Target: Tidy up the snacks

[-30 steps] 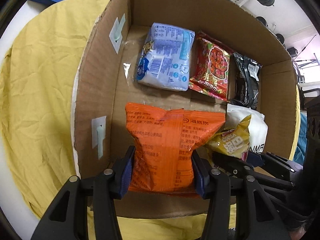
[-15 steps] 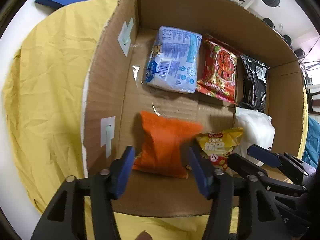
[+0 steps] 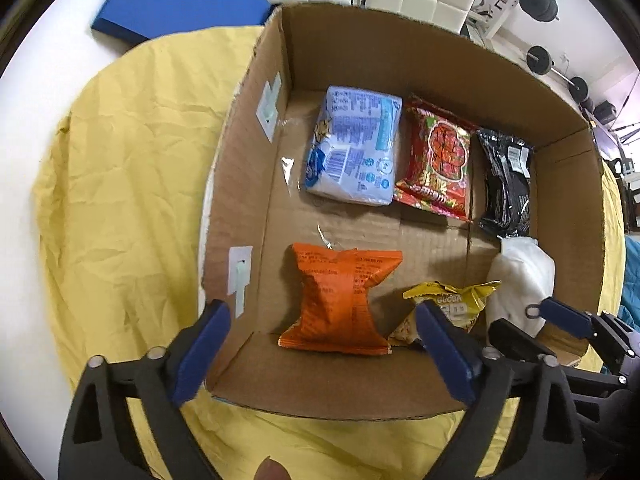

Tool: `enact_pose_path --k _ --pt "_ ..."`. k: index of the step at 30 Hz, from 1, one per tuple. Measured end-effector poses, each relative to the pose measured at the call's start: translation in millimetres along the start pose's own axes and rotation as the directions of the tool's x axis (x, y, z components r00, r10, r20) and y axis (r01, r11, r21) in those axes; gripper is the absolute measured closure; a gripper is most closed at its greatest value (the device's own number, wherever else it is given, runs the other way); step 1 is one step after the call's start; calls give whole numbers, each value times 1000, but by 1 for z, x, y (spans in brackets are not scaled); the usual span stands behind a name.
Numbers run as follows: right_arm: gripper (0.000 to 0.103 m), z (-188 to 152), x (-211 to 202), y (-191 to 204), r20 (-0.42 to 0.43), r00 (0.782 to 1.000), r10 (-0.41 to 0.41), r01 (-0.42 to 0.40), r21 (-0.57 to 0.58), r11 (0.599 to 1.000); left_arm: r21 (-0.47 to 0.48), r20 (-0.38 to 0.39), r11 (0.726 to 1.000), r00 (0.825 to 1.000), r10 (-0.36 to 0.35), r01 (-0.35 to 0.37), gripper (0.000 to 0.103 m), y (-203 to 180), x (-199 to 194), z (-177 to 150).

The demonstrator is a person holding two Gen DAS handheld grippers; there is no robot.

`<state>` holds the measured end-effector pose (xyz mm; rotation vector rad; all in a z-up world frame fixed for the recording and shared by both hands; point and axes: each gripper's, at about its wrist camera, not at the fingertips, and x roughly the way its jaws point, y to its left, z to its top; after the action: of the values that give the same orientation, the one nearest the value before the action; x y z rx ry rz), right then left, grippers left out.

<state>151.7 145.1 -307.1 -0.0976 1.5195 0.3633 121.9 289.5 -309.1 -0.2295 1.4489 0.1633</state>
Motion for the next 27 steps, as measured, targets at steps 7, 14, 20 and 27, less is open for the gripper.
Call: enact_pose_path --k 7,14,20,27 --pt "5 -3 -13 -11 44 995 -91 90 18 996 -11 40 1000 999 8 -7 6 2 -16 -6" --pt "4 -8 -27 -27 64 993 -103 100 48 994 13 95 1000 995 25 -26 6 -9 -39 -15" --pt "4 -28 -58 -33 118 988 -98 91 65 994 27 162 999 987 13 -17 6 -19 -76 -27" --pt "0 -66 -127 -35 227 972 -68 52 75 996 40 278 999 961 -2 -9 6 -29 -144 -57"
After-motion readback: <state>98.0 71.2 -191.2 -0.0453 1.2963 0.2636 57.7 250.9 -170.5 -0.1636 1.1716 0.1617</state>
